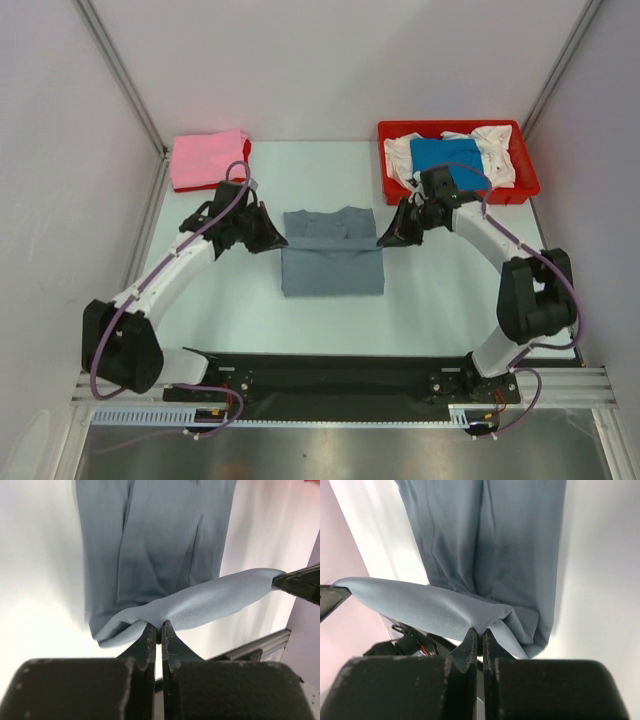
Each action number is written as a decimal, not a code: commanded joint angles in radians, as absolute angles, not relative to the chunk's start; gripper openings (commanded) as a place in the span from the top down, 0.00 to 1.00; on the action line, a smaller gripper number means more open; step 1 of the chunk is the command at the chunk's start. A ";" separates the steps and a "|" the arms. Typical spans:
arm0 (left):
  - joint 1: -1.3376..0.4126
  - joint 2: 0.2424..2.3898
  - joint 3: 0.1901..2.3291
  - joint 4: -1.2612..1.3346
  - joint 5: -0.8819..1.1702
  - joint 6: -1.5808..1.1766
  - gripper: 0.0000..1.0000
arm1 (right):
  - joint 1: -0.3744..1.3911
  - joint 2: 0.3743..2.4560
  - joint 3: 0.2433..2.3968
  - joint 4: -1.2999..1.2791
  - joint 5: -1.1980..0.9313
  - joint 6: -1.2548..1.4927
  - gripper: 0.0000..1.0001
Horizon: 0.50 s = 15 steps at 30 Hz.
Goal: Fold and stack the t-shirts
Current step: Fold the tshirt
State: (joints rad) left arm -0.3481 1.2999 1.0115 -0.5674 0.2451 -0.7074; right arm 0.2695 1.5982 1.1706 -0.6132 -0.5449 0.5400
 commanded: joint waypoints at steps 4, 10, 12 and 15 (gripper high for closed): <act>-0.253 1.485 1.178 -0.531 0.296 -0.574 1.00 | 0.224 1.768 1.394 -0.653 -0.555 0.482 1.00; -0.221 1.618 1.302 -0.519 0.316 -0.563 1.00 | 0.210 1.920 1.570 -0.670 -0.580 0.488 1.00; -0.215 1.655 1.334 -0.511 0.325 -0.565 1.00 | 0.209 1.959 1.603 -0.673 -0.581 0.492 1.00; -0.209 1.700 1.380 -0.514 0.336 -0.558 1.00 | 0.204 1.996 1.654 -0.681 -0.581 0.495 1.00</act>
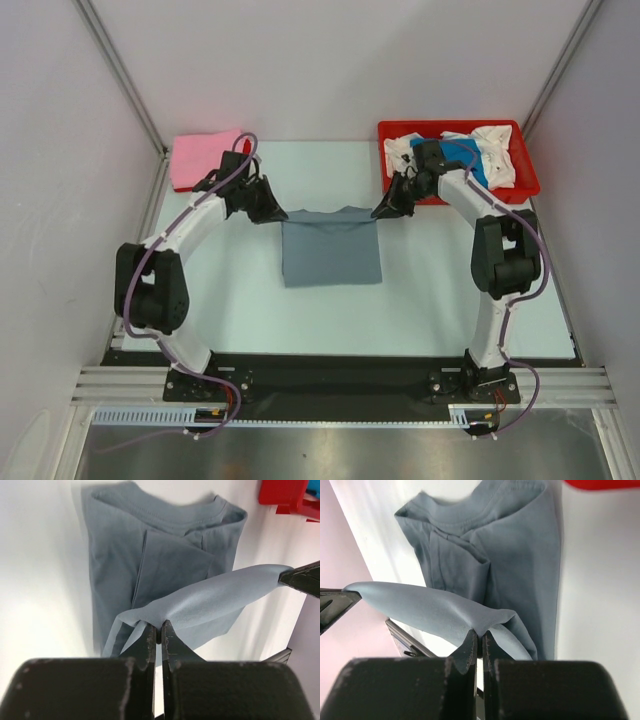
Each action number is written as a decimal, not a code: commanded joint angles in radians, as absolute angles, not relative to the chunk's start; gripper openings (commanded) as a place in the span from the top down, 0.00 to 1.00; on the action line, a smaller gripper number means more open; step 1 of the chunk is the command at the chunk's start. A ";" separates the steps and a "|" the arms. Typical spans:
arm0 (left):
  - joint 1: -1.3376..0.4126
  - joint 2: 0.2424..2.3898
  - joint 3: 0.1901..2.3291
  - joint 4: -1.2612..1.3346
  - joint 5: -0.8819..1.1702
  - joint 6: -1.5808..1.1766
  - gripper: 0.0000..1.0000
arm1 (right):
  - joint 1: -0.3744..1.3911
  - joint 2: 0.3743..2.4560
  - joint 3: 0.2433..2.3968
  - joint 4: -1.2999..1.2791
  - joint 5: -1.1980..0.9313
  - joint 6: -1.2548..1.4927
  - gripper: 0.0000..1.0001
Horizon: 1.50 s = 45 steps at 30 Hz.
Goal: Fold and stack the t-shirts
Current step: Fold the tshirt
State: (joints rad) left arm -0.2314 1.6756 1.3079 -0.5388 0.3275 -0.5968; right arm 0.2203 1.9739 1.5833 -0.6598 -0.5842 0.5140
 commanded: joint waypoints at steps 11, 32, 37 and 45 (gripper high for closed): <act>-0.186 1.828 1.465 -0.505 0.341 -0.561 1.00 | 0.190 2.132 1.782 -0.692 -0.598 0.499 1.00; -0.155 2.032 1.657 -0.508 0.347 -0.558 1.00 | 0.183 2.325 2.034 -0.723 -0.598 0.529 1.00; -0.146 2.077 1.692 -0.489 0.365 -0.557 1.00 | 0.179 2.364 2.063 -0.677 -0.595 0.557 0.99; -0.135 2.209 1.827 -0.503 0.335 -0.512 0.68 | 0.184 2.430 2.135 -0.620 -0.540 0.594 0.84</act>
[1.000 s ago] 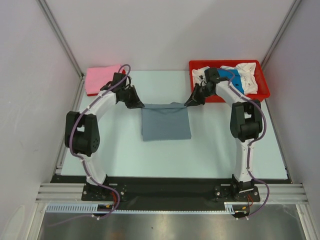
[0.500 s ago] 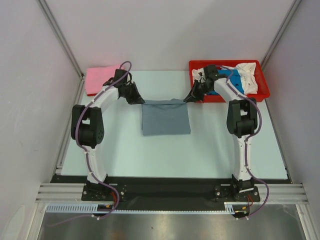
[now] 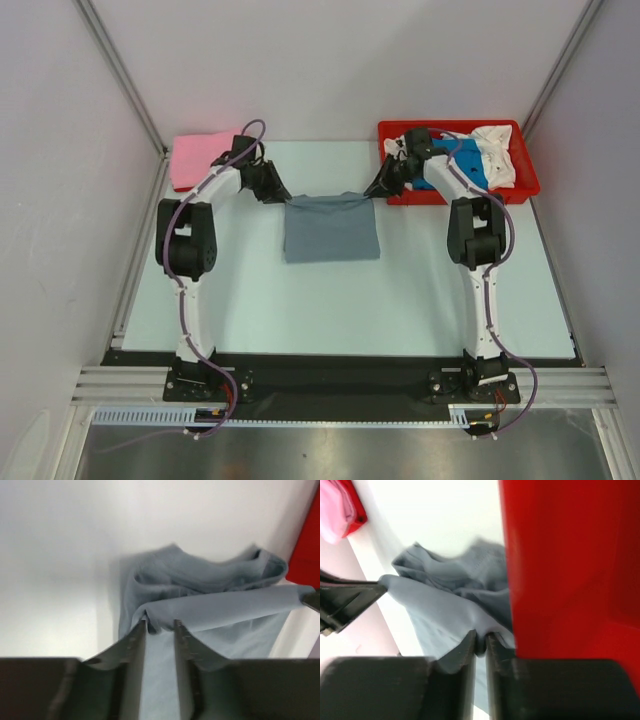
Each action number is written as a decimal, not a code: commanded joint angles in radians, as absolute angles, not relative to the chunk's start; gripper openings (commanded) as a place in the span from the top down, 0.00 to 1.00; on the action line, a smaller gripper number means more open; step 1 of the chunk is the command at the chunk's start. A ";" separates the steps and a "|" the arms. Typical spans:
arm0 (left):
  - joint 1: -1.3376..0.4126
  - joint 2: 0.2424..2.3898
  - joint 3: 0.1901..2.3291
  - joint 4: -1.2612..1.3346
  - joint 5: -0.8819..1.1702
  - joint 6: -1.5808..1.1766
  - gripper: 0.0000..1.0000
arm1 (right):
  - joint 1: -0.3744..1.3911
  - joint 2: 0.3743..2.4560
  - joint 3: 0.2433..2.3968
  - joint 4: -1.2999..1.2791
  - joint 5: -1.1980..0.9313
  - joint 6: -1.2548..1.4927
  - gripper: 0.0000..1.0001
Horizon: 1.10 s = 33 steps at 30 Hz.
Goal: Fold and stack the t-shirts
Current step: Fold the tshirt
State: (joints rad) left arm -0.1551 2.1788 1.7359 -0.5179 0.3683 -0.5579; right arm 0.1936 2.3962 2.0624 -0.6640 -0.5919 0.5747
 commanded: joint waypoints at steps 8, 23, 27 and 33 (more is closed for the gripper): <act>-0.129 2.083 1.942 -0.629 0.222 -0.373 0.38 | 0.193 2.404 2.361 -0.894 -0.382 0.407 0.00; -0.192 1.766 1.151 -0.310 0.495 -0.396 0.40 | 0.290 1.888 1.482 -0.563 -0.417 0.350 0.00; -0.204 1.801 1.140 -0.287 0.506 -0.402 0.44 | 0.281 1.847 1.359 -0.500 -0.393 0.344 0.11; -0.207 1.746 1.109 -0.307 0.451 -0.403 0.61 | 0.270 1.816 1.333 -0.545 -0.368 0.296 0.45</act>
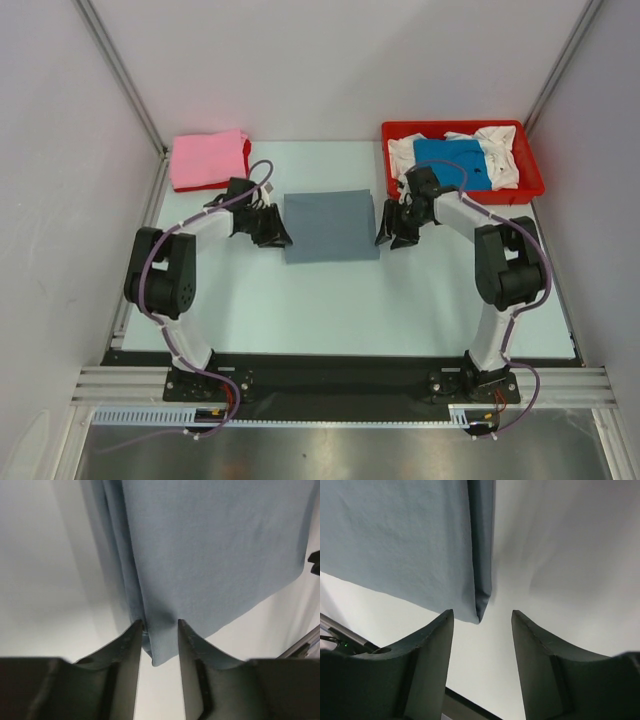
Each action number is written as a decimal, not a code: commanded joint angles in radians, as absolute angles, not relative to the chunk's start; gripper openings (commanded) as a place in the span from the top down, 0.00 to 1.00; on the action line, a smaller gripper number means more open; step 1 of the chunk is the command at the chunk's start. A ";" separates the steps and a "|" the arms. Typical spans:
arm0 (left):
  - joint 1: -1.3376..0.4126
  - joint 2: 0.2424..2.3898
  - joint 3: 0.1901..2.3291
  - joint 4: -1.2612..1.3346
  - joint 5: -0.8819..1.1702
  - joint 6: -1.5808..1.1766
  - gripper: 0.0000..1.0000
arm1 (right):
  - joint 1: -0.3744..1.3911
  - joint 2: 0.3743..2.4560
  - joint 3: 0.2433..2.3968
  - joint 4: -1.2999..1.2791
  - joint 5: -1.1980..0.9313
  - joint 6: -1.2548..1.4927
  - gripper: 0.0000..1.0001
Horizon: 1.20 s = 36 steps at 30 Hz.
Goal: Fold and stack the t-shirts
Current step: Fold the tshirt
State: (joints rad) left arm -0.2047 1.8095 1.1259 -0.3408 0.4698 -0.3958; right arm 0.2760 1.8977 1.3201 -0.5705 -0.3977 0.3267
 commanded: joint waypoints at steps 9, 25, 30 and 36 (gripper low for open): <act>-0.308 1.678 1.130 -0.273 0.494 -0.466 0.76 | 0.308 1.814 1.351 -0.434 -0.556 0.411 0.70; -0.301 1.922 1.187 -0.275 0.600 -0.474 0.90 | 0.442 2.217 1.614 -0.457 -0.916 0.437 1.00; -0.287 1.925 1.163 -0.284 0.575 -0.469 0.91 | 0.405 2.155 1.470 -0.413 -0.922 0.423 1.00; -0.264 1.944 1.140 -0.285 0.566 -0.446 0.92 | 0.318 2.115 1.329 -0.417 -0.914 0.364 1.00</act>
